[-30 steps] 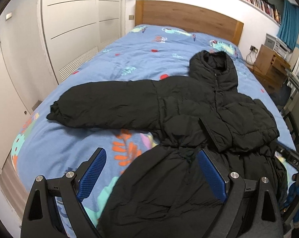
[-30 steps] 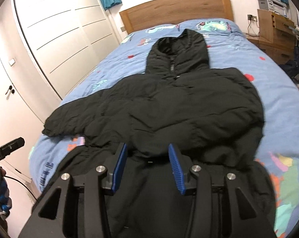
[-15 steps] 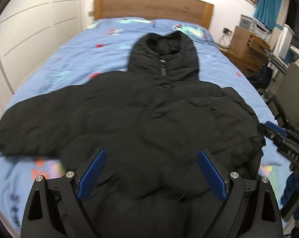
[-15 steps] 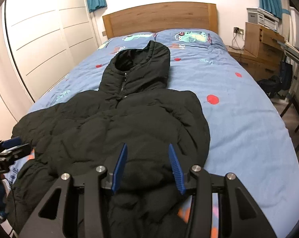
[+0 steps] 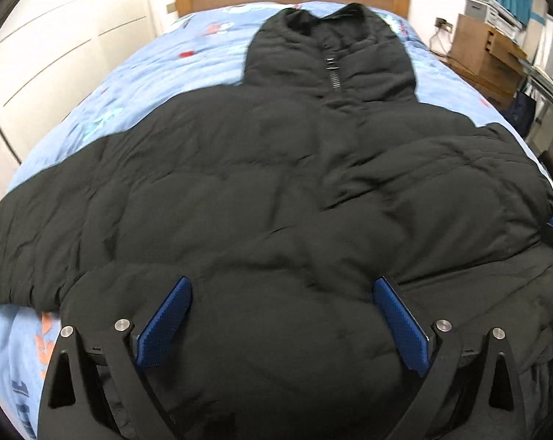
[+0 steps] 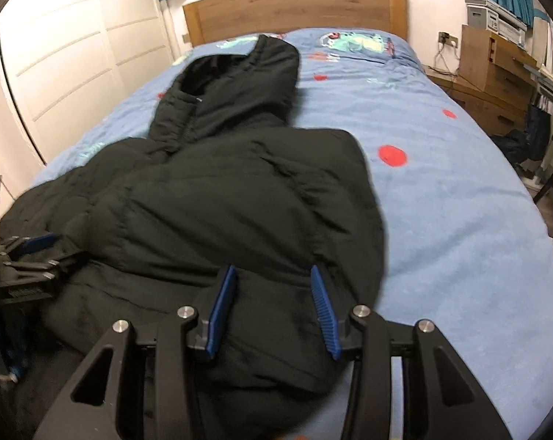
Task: Fold large clothes
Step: 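Move the left gripper over the coat toward the other sleeve cuff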
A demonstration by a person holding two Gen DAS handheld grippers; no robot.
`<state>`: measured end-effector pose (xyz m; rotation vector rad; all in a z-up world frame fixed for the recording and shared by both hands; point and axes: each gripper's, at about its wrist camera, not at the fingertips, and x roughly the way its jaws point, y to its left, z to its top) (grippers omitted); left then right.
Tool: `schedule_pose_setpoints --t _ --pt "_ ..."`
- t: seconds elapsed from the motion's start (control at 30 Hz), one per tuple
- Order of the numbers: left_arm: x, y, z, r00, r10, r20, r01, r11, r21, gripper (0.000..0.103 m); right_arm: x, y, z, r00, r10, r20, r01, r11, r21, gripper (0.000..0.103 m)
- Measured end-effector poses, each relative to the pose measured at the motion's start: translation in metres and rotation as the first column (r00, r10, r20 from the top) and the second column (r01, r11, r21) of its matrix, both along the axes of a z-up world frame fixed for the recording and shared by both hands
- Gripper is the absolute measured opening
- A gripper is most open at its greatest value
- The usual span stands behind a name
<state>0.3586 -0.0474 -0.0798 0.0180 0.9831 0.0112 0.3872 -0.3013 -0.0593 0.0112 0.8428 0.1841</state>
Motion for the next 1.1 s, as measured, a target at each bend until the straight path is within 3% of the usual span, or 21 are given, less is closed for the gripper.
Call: schedule_pose_setpoints --t 0.2,0.37,0.5,0.7,1.1 --pt "-0.019 0.009 0.012 1.000 0.004 0.025 -0.006 0.998 0.059 0.099 -0.010 -0.013 0.008 0.997 -0.079 -0.005 0.078 0.995 -0.066 0.042" --pt "-0.031 0.007 0.018 0.999 0.003 0.050 -0.006 0.998 0.056 0.099 -0.033 0.001 0.031 0.996 -0.078 0.044 0.079 0.997 -0.006 0.042" --pt "-0.035 0.010 0.017 0.999 0.000 0.037 -0.002 0.999 0.045 0.099 -0.037 0.027 0.022 0.999 -0.043 0.008 0.043 0.999 0.006 0.045" --pt "-0.063 0.022 0.043 0.997 0.011 0.082 -0.014 0.999 0.037 0.099 -0.049 0.034 0.009 0.994 -0.100 -0.054 0.099 0.995 -0.021 0.046" --pt "-0.138 0.055 0.102 0.979 0.035 0.200 -0.032 0.999 -0.017 0.099 -0.129 0.072 0.060 0.996 -0.092 -0.003 0.092 0.996 -0.013 0.046"
